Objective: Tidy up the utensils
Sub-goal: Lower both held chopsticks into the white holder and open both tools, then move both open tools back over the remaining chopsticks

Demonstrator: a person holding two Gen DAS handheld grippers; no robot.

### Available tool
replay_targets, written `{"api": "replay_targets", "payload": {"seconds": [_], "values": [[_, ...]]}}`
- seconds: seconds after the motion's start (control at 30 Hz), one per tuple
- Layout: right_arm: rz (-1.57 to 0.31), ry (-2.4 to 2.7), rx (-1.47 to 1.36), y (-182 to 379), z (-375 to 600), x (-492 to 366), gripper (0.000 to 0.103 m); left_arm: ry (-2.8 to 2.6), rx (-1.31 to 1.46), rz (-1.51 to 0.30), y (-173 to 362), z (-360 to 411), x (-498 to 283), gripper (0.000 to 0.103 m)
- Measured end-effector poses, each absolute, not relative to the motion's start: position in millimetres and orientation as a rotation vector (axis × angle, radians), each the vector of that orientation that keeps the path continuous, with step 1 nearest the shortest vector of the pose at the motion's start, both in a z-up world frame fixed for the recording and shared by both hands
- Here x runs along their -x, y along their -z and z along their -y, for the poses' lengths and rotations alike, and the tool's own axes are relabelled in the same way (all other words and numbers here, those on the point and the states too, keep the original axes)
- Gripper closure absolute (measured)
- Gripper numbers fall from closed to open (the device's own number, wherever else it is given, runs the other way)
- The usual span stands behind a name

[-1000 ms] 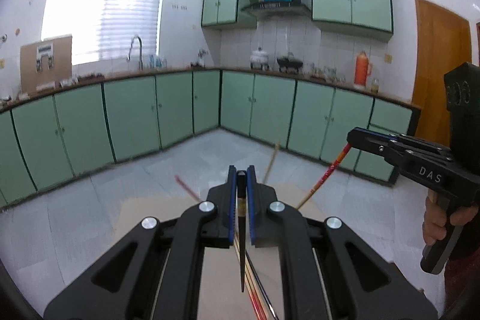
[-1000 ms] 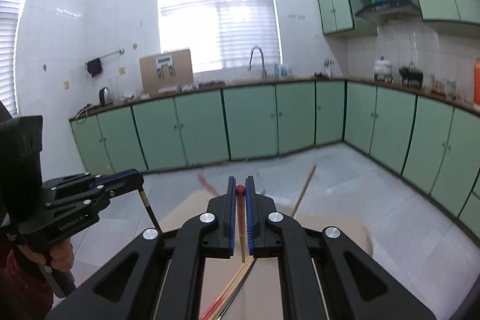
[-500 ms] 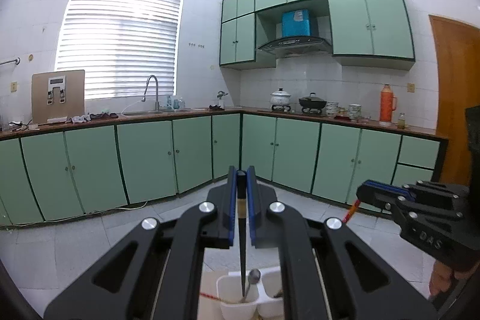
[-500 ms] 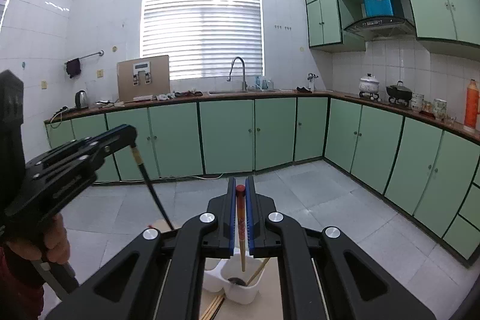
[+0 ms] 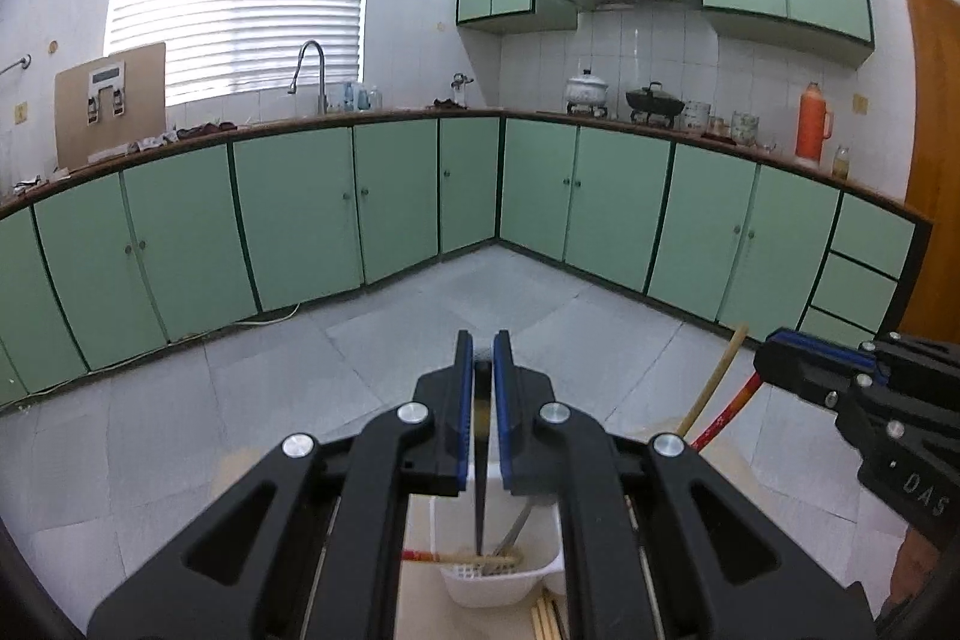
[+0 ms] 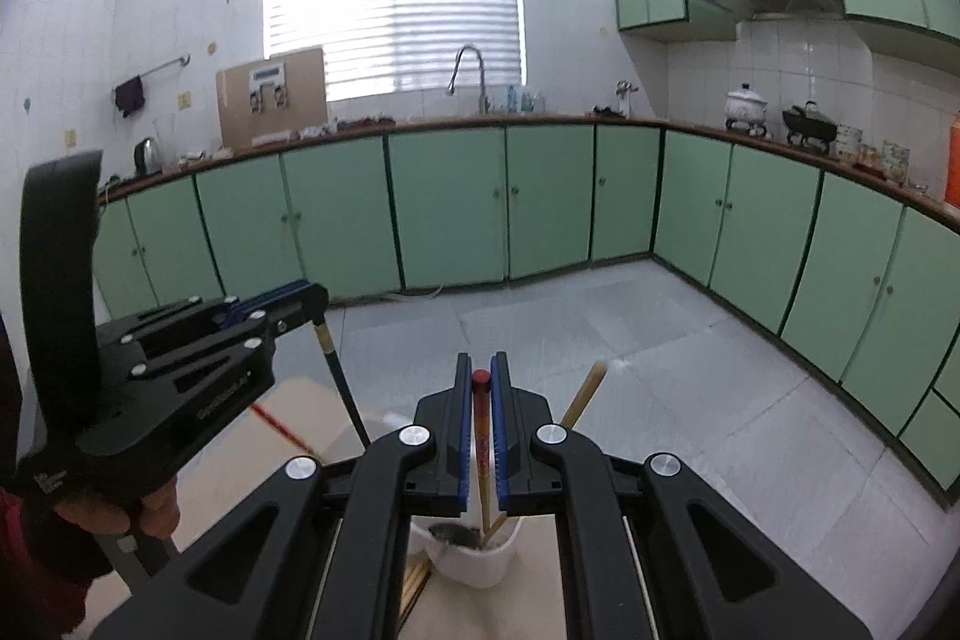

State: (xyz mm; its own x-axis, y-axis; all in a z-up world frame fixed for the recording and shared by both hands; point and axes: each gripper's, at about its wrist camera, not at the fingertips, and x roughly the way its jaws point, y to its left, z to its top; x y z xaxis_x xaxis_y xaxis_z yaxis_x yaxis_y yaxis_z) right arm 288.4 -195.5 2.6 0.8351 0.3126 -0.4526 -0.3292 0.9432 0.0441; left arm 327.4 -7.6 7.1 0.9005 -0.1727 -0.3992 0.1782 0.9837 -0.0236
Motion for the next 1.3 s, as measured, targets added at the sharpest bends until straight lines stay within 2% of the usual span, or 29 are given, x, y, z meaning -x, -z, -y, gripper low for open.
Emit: {"api": "replay_targets", "payload": {"seconds": [0.03, 0.07, 0.1, 0.2, 0.23, 0.37, 0.4, 0.47, 0.77, 0.9, 1.03, 1.3], "values": [[-0.481, -0.342, 0.043, 1.1, 194.6, -287.5, 0.097, 0.183, -0.017, -0.419, -4.4, 5.9, -326.6, 0.091], [-0.485, -0.340, 0.045, 2.9, 193.2, -286.8, 0.097, 0.182, -0.017, -0.421, -2.0, 3.2, -324.6, 0.085], [-0.488, -0.335, 0.044, 4.8, 193.6, -285.2, 0.097, 0.181, -0.016, -0.420, -1.8, 1.0, -322.0, 0.075], [-0.472, -0.323, 0.047, 2.2, 196.3, -278.5, 0.091, 0.174, -0.020, -0.397, -3.3, -5.3, -309.3, 0.060], [-0.457, -0.313, 0.055, 0.2, 197.4, -272.9, 0.087, 0.171, -0.021, -0.390, -4.6, -8.2, -303.9, 0.057], [-0.433, -0.277, 0.076, -3.9, 198.1, -253.3, 0.059, 0.154, 0.000, -0.354, -10.1, -21.0, -278.8, 0.029], [-0.426, -0.270, 0.083, -4.4, 198.5, -246.5, 0.056, 0.150, 0.006, -0.345, -11.1, -23.8, -272.4, 0.024], [-0.419, -0.252, 0.093, -3.9, 197.7, -234.1, 0.044, 0.149, 0.023, -0.334, -12.2, -31.4, -257.9, 0.017], [-0.397, -0.233, 0.045, 8.9, 195.2, -175.3, 0.020, 0.111, -0.009, -0.326, 8.8, -49.8, -184.4, 0.014], [-0.401, -0.241, 0.041, 19.5, 190.0, -149.6, 0.016, 0.122, -0.015, -0.346, 23.0, -50.2, -156.5, 0.012], [-0.427, -0.235, 0.005, 34.5, 188.0, -131.1, 0.006, 0.122, -0.028, -0.369, 38.0, -50.0, -135.4, 0.008], [-0.530, -0.194, -0.037, 76.8, 191.4, -112.9, 0.006, 0.095, -0.039, -0.452, 75.9, -55.7, -110.6, 0.006]]}}
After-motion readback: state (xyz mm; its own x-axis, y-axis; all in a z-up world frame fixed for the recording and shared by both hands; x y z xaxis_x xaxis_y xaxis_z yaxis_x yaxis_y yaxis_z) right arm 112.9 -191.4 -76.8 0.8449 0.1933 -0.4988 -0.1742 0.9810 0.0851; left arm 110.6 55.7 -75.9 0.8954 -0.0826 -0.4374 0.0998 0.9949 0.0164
